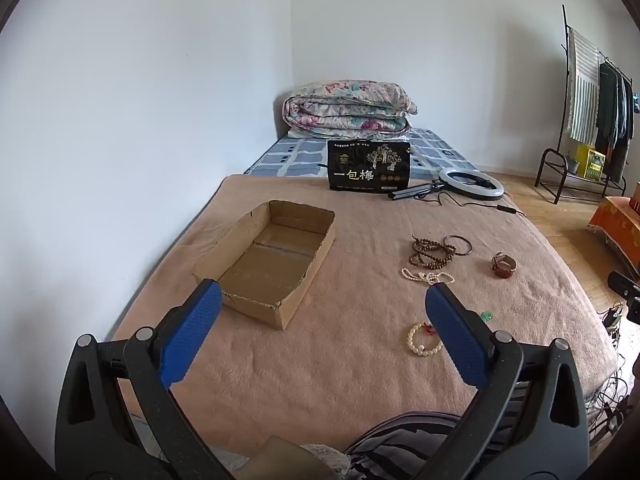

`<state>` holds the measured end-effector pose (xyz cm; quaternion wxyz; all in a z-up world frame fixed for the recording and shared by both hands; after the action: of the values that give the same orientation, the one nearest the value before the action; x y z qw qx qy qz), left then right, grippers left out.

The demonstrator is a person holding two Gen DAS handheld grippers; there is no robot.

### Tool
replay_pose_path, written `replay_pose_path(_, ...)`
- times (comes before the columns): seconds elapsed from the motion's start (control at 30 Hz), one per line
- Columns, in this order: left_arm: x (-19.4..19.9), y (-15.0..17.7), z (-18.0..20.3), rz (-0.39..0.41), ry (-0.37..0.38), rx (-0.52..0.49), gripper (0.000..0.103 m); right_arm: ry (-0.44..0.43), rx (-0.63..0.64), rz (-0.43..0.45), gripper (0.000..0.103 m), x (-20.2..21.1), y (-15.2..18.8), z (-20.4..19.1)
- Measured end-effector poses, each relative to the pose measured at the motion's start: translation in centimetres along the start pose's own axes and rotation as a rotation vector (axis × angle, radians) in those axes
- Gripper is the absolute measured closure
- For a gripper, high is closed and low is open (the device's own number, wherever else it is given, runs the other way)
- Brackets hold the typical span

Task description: Organize jewelry

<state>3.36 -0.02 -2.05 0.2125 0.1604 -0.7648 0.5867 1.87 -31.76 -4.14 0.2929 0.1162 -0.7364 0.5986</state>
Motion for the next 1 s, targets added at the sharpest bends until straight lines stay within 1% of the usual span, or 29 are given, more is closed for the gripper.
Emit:
replay_pose_path(0.03, 0.0, 0.0, 0.0, -0.001, 0.0, 0.0, 0.0, -0.017, -0.02, 0.013, 0.0, 0.1, -0.1, 0.1)
replay_pose_path(0.3, -0.1, -0.2, -0.2, 0.0, -0.007, -0.008, 0.0, -0.009, -0.009, 0.014, 0.0, 0.1, 0.0, 0.1)
replay_pose_path(0.4, -0.1, -0.1, -0.2, 0.002, -0.008, -0.011, 0.0, -0.013, -0.01, 0.008, 0.0, 0.3, 0.5, -0.5)
replay_pose_path(0.43, -0.1, -0.1, -0.3, 0.003, -0.01, -0.011, 0.0, -0.019, -0.032, -0.005, 0.0, -0.3, 0.0, 0.0)
replay_pose_path(0.63, 0.3, -0.1, -0.7, 0.005, -0.015, -0.007, 0.0, -0.021, -0.022, -0.001, 0.0, -0.3, -0.3, -0.3)
replay_pose_path(1.0, -0.1, 0.0, -0.6, 0.002, -0.015, -0.007, 0.0, -0.025, -0.021, 0.0, 0.0, -0.3, -0.7, -0.4)
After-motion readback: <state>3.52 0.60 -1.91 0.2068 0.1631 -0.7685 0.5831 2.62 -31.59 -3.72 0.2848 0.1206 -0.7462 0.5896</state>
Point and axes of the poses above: each gripper's, at about its wrist camera, not at the fingertips, and x roughly against the way its jaws point, z to its right, y to its underside, the point moved 4 cm from there along -x, roughly the way its jaws point, and after that the axes turned 15 degrees about -x, right-handed, at the moved point
